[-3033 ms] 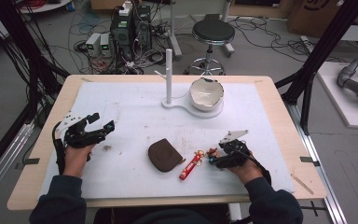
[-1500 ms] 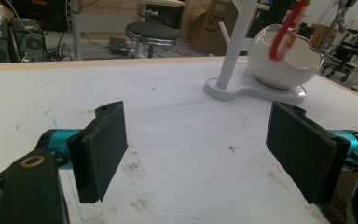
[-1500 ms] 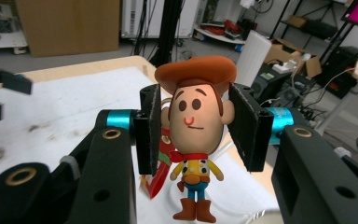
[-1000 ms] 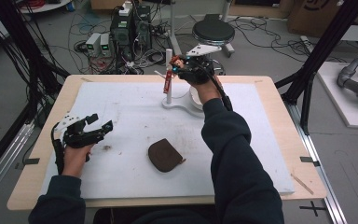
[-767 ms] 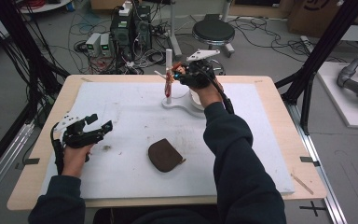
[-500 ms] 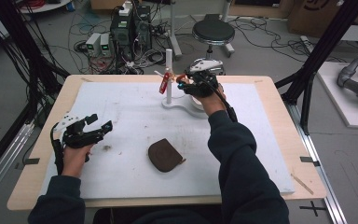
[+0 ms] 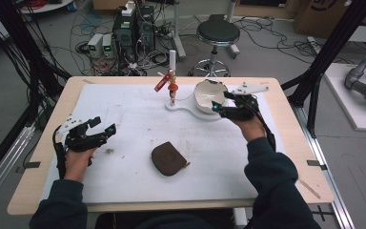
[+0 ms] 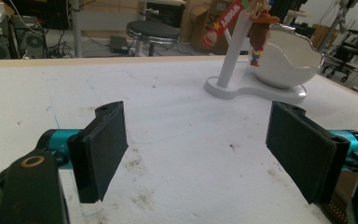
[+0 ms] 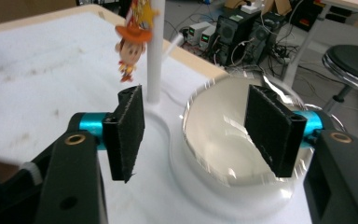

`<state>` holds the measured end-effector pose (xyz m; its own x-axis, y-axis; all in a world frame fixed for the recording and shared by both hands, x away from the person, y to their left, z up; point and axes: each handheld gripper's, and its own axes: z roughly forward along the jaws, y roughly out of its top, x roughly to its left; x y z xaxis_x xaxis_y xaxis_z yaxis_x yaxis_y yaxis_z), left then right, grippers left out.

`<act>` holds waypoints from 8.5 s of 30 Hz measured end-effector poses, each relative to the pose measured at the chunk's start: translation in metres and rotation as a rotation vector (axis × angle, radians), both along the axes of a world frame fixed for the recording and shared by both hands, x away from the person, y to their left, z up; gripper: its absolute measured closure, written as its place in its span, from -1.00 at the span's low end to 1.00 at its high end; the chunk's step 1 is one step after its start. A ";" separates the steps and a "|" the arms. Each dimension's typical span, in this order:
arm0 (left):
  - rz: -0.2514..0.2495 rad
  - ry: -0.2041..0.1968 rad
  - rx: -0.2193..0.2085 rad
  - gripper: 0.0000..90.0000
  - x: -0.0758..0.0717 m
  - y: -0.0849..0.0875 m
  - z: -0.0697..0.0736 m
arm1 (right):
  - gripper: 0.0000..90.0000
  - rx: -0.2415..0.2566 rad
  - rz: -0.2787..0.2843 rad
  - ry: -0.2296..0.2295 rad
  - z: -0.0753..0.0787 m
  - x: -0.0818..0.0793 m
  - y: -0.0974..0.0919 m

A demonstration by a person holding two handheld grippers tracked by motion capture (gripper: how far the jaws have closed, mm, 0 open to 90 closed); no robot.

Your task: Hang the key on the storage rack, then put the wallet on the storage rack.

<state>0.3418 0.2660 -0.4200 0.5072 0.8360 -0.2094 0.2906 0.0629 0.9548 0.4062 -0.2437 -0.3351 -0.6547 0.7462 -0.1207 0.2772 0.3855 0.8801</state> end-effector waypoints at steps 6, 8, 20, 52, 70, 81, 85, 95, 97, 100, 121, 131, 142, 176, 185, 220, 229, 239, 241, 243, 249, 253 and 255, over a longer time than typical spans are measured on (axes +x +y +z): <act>-0.003 -0.042 0.003 -0.59 -0.003 -0.003 0.008 | -0.50 -0.031 -0.054 0.015 -0.033 -0.038 -0.038; -0.005 -0.050 0.002 -0.60 -0.003 -0.005 0.008 | -0.52 -0.021 -0.086 0.049 -0.044 -0.044 -0.048; -0.037 -0.046 -0.017 -0.56 -0.003 -0.013 0.012 | -0.52 0.030 -0.136 0.110 -0.066 -0.054 -0.070; -0.277 0.084 0.003 -0.40 0.001 -0.062 -0.002 | -0.52 0.044 -0.110 0.104 -0.070 -0.055 -0.063; -0.443 0.379 0.118 -0.33 0.012 -0.123 -0.031 | -0.52 0.047 -0.073 0.135 -0.072 -0.053 -0.050; -0.497 0.444 0.047 0.12 0.014 -0.123 -0.033 | -0.52 0.048 -0.048 0.148 -0.073 -0.052 -0.046; -0.476 0.396 0.050 0.41 0.013 -0.123 -0.030 | -0.52 0.039 -0.038 0.148 -0.074 -0.052 -0.044; -0.441 0.368 0.027 0.77 0.013 -0.123 -0.028 | -0.52 0.040 -0.025 0.171 -0.075 -0.051 -0.036; -0.443 0.360 0.008 0.79 0.013 -0.123 -0.027 | -0.52 0.039 -0.022 0.167 -0.075 -0.051 -0.035; -0.437 0.345 -0.026 0.82 0.011 -0.123 -0.025 | -0.52 0.058 -0.018 0.173 -0.074 -0.050 -0.035; -0.437 0.083 0.027 0.90 0.002 -0.133 0.009 | -0.52 0.165 0.271 0.255 -0.083 -0.036 0.020; -0.464 0.066 0.023 0.90 0.001 -0.137 0.010 | -0.52 0.181 0.449 0.317 -0.092 -0.025 0.080; -0.458 0.082 0.008 0.78 0.005 -0.132 0.007 | -0.09 0.205 0.547 0.418 -0.100 -0.018 0.109; -0.071 0.088 0.113 -0.56 0.015 -0.022 -0.001 | 0.45 0.299 0.253 0.099 -0.008 0.013 0.000; -0.073 0.100 0.092 -0.56 0.017 -0.019 -0.002 | 0.45 0.245 0.175 0.013 0.020 0.043 -0.005; -0.075 0.137 0.073 -0.56 0.017 -0.019 -0.005 | 0.09 -0.150 0.100 -0.033 -0.009 0.103 0.014; -0.076 0.141 0.074 -0.56 0.016 -0.019 -0.004 | 0.16 -0.194 0.081 0.010 -0.012 0.101 0.014; -0.076 0.150 0.071 -0.56 0.017 -0.019 -0.005 | 0.39 -0.290 0.077 0.072 -0.022 0.106 0.011; -0.076 0.153 0.071 -0.56 0.017 -0.020 -0.006 | 0.40 -0.355 0.081 0.027 -0.021 0.104 0.014; -0.079 0.155 0.069 -0.56 0.017 -0.020 -0.006 | 0.39 -0.383 0.086 0.010 -0.021 0.104 0.015; -0.081 0.156 0.071 -0.56 0.018 -0.020 -0.006 | 0.12 -0.277 0.098 -0.007 -0.017 0.102 0.009; -0.081 0.156 0.069 -0.56 0.017 -0.020 -0.006 | 0.14 -0.173 0.110 0.007 -0.011 0.100 0.004; -0.081 0.155 0.067 -0.56 0.017 -0.020 -0.006 | 0.10 -0.125 0.103 0.014 -0.008 0.099 0.002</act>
<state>0.3588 0.2459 -0.4256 0.5391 0.8086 -0.2356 0.4362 -0.0287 0.8994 0.5056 -0.2420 -0.3435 -0.7289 0.6552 -0.1984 0.2428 0.5184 0.8200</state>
